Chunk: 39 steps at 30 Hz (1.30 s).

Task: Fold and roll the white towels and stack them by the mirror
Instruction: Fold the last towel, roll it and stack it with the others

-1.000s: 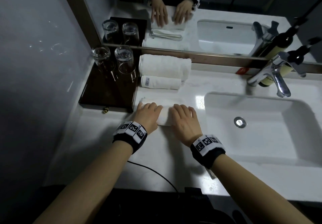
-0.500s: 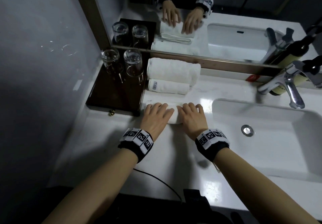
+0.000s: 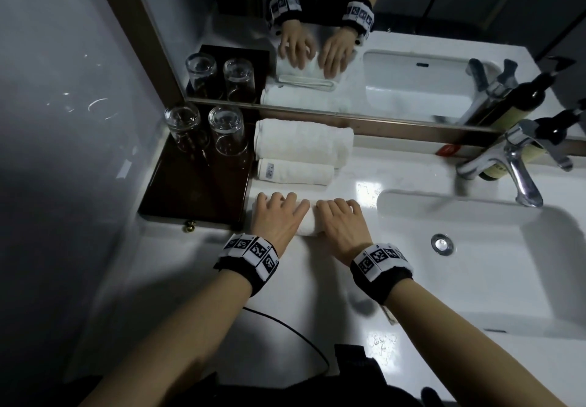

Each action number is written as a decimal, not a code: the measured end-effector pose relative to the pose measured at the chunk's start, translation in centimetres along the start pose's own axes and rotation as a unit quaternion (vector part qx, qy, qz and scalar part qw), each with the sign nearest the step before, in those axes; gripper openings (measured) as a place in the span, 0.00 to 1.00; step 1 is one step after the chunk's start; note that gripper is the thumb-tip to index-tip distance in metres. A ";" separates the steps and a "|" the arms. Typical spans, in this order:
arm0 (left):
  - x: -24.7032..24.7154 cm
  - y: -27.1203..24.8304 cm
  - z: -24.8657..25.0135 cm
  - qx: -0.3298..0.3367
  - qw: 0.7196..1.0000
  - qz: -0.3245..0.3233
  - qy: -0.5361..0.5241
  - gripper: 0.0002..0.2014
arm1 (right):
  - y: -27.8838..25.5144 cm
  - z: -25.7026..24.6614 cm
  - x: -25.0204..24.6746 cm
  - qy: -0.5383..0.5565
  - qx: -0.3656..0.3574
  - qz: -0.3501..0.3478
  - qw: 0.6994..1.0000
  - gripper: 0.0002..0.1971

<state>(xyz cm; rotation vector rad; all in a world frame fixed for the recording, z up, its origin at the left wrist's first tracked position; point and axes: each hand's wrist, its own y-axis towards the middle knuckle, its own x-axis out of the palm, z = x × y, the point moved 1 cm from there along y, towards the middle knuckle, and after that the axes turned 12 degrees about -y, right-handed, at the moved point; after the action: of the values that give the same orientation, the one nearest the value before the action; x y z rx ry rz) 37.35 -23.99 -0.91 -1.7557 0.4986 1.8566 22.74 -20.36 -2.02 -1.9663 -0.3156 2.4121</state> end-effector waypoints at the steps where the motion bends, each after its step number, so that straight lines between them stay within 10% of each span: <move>1: 0.1 0.2 -0.1 -0.003 1.000 -0.004 -0.003 0.27 | 0.2 0.1 0.0 0.012 -0.001 0.002 1.000 0.21; 15: -1.7 3.5 -3.0 0.006 0.989 -0.048 -0.136 0.27 | -0.1 0.4 -0.2 0.046 0.010 0.107 0.993 0.34; 22: -0.6 2.2 -1.5 0.027 0.999 0.033 0.024 0.28 | 2.5 0.9 -0.1 0.021 0.013 0.138 0.990 0.24; 39: -0.6 5.6 -3.6 0.011 1.000 -0.012 0.017 0.32 | 5.7 1.3 -0.5 0.036 0.033 0.073 0.996 0.20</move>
<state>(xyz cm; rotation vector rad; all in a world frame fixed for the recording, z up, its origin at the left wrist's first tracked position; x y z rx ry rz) 36.82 -30.61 -1.09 -1.7730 0.5072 1.8010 22.25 -26.23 -2.24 -2.1089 -0.0918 2.3930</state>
